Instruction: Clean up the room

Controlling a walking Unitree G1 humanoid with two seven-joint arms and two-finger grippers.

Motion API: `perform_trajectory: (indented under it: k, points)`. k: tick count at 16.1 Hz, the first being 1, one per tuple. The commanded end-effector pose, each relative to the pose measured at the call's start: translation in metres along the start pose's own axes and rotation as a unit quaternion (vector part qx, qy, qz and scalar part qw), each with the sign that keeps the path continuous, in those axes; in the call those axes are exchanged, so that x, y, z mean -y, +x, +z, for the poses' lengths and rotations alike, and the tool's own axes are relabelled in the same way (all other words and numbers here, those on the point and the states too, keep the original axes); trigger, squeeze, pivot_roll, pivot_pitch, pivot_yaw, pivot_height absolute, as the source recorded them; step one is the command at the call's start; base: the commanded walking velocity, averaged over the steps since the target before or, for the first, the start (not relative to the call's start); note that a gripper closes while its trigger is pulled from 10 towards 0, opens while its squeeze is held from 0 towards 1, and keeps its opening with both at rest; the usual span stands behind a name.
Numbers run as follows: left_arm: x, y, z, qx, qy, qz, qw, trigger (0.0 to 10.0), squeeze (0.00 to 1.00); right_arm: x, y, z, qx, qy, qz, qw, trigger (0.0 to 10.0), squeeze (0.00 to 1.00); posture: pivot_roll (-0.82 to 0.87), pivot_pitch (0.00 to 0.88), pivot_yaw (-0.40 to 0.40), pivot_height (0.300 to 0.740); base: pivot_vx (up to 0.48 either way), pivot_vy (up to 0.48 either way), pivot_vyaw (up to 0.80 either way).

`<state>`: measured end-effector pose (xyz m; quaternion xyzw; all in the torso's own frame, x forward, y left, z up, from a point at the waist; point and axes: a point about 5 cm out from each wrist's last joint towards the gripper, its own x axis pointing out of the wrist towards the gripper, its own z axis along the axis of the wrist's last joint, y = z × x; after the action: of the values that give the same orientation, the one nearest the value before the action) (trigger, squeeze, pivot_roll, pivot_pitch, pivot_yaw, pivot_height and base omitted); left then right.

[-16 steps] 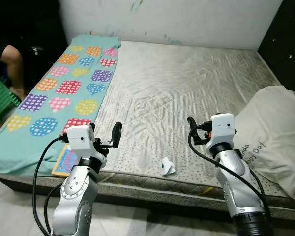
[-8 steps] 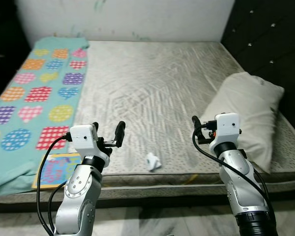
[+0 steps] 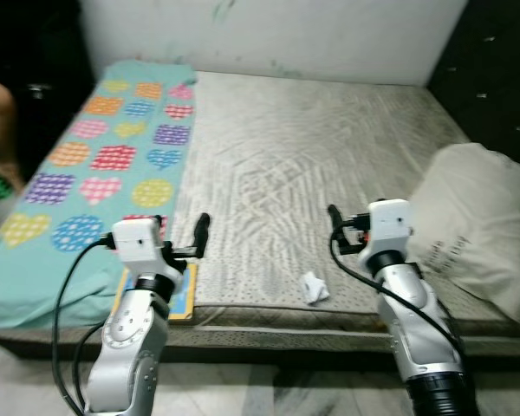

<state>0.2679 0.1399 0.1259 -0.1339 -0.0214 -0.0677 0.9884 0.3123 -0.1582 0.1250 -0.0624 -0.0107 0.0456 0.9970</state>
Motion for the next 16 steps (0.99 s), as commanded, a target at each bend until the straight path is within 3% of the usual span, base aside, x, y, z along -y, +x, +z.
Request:
perform_trajectory:
  k: [1,12,16]
  points:
    - [0.0042,0.0014,-0.0005,0.001,0.000,-0.004,1.000,10.0,0.00,0.0058,0.0000,-0.0012,-0.002,-0.005,-0.007,1.000,10.0,0.00,-0.05,0.056,-0.023,0.740,0.000,0.000,0.00]
    - [0.0087,-0.0012,0.0035,0.021,-0.014,-0.034,0.999,10.0,0.00,0.0040,0.0014,0.0001,0.005,-0.008,0.001,1.000,10.0,0.00,-0.05,0.051,-0.024,0.740,0.000,0.000,0.00]
    - [0.0093,-0.0006,0.0041,0.022,-0.014,-0.037,0.999,10.0,0.00,0.0049,0.0016,0.0013,0.008,-0.010,-0.003,1.000,10.0,0.00,-0.05,0.050,-0.023,0.740,0.260,0.000,0.00]
